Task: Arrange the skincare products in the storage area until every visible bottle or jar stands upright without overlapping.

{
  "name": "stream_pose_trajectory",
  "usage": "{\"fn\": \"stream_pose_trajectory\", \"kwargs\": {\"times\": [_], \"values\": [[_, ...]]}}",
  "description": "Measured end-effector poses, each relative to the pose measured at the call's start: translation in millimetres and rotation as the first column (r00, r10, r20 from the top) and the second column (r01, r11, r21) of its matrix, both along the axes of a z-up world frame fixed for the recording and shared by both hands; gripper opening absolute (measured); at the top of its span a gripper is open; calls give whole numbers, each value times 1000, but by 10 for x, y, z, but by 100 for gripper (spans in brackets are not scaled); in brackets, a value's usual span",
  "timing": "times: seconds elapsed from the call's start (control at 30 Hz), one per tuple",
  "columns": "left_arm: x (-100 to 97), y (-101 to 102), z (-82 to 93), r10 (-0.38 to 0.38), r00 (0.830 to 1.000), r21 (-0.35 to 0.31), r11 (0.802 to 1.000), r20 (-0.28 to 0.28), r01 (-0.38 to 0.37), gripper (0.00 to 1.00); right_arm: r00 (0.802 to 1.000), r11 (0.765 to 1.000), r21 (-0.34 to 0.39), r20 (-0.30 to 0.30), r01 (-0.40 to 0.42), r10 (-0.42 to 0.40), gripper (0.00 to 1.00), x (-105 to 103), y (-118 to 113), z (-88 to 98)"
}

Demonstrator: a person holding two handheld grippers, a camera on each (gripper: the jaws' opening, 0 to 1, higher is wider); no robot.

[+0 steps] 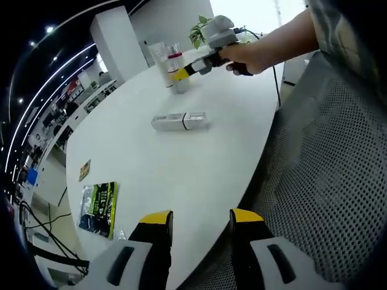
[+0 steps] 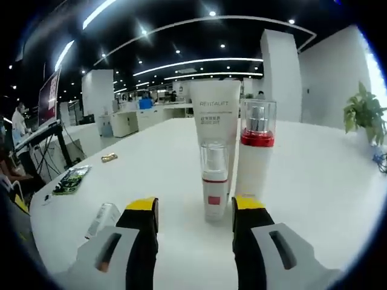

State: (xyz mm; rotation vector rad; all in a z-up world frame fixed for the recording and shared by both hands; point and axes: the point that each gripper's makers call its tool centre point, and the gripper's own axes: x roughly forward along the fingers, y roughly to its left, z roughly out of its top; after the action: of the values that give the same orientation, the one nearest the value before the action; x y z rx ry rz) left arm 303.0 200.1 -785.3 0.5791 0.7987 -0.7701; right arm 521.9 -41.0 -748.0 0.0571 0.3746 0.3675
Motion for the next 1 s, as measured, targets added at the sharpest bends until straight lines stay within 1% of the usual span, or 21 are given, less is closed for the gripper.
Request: {"fn": "stream_pose_trajectory", "kwargs": {"times": [0.07, 0.1, 0.13, 0.17, 0.23, 0.27, 0.3, 0.4, 0.47, 0.57, 0.6, 0.63, 0.7, 0.73, 0.77, 0.8, 0.83, 0.87, 0.93, 0.97, 1.0], "values": [[5, 2, 1, 3, 1000, -1, 1000, 2, -3, 38, 998, 998, 42, -35, -42, 44, 47, -111, 145, -35], [2, 2, -2, 6, 1000, -4, 1000, -2, -6, 38, 992, 994, 75, -84, -83, 89, 47, -205, 278, -97], [-3, 2, -7, 10, 1000, -5, 1000, -8, -10, 38, 988, 991, 81, -103, -109, 117, 47, -254, 359, -127], [-1, 8, -11, 15, 1000, -6, 1000, -10, -15, 38, 976, 985, 78, -146, -152, 162, 46, -338, 474, -187], [16, 13, 6, 20, 1000, -8, 1000, 2, -20, 38, 966, 981, 73, -174, -181, 192, 47, -404, 595, -208], [34, 13, 33, 20, 1000, -11, 1000, 19, -20, 38, 948, 970, 90, -208, -227, 242, 47, -473, 723, -230], [43, 14, 49, 23, 999, -14, 1000, 30, -22, 38, 937, 964, 96, -228, -248, 264, 47, -515, 816, -245], [79, 27, 97, 29, 997, -16, 999, 65, -28, 38, 904, 944, 59, -276, -324, 328, 47, -614, 1008, -346], [87, 31, 106, 31, 997, -14, 999, 73, -30, 38, 888, 938, 30, -311, -346, 338, 47, -673, 1109, -423], [95, 36, 123, 34, 996, -14, 999, 84, -33, 38, 878, 936, -26, -356, -351, 319, 46, -742, 1148, -533], [91, 35, 120, 31, 996, -12, 999, 83, -30, 38, 865, 933, -51, -395, -356, 308, 44, -812, 1144, -598], [87, 32, 114, 29, 996, -11, 1000, 81, -28, 38, 861, 927, -72, -403, -368, 310, 42, -845, 1154, -621], [71, 32, 95, 26, 997, -5, 1000, 69, -26, 38, 853, 898, -167, -421, -407, 308, 35, -910, 1125, -687], [66, 25, 96, 25, 997, -8, 1000, 68, -24, 38, 872, 886, -219, -377, -410, 310, 30, -877, 1151, -660], [65, 18, 98, 21, 997, -10, 1000, 69, -20, 38, 858, 865, -250, -406, -436, 315, 25, -930, 1129, -683], [64, 16, 98, 21, 997, -11, 1000, 68, -20, 38, 858, 856, -277, -414, -436, 302, 22, -950, 1097, -697], [58, 12, 90, 19, 998, -12, 1000, 63, -19, 38, 853, 854, -261, -410, -450, 324, 20, -969, 1148, -673], [51, 11, 80, 19, 998, -11, 1000, 57, -18, 38, 847, 859, -242, -420, -451, 326, 19, -980, 1155, -655], [38, 12, 64, 16, 999, -7, 1000, 45, -16, 36, 834, 855, -240, -445, -460, 325, 18, -1057, 1128, -642], [43, 11, 67, 15, 999, -9, 1000, 48, -15, 36, 824, 862, -212, -463, -461, 327, 18, -1137, 1116, -608], [52, 6, 78, 17, 998, -14, 1000, 54, -16, 36, 822, 873, -185, -467, -451, 326, 17, -1168, 1119, -598]]}}
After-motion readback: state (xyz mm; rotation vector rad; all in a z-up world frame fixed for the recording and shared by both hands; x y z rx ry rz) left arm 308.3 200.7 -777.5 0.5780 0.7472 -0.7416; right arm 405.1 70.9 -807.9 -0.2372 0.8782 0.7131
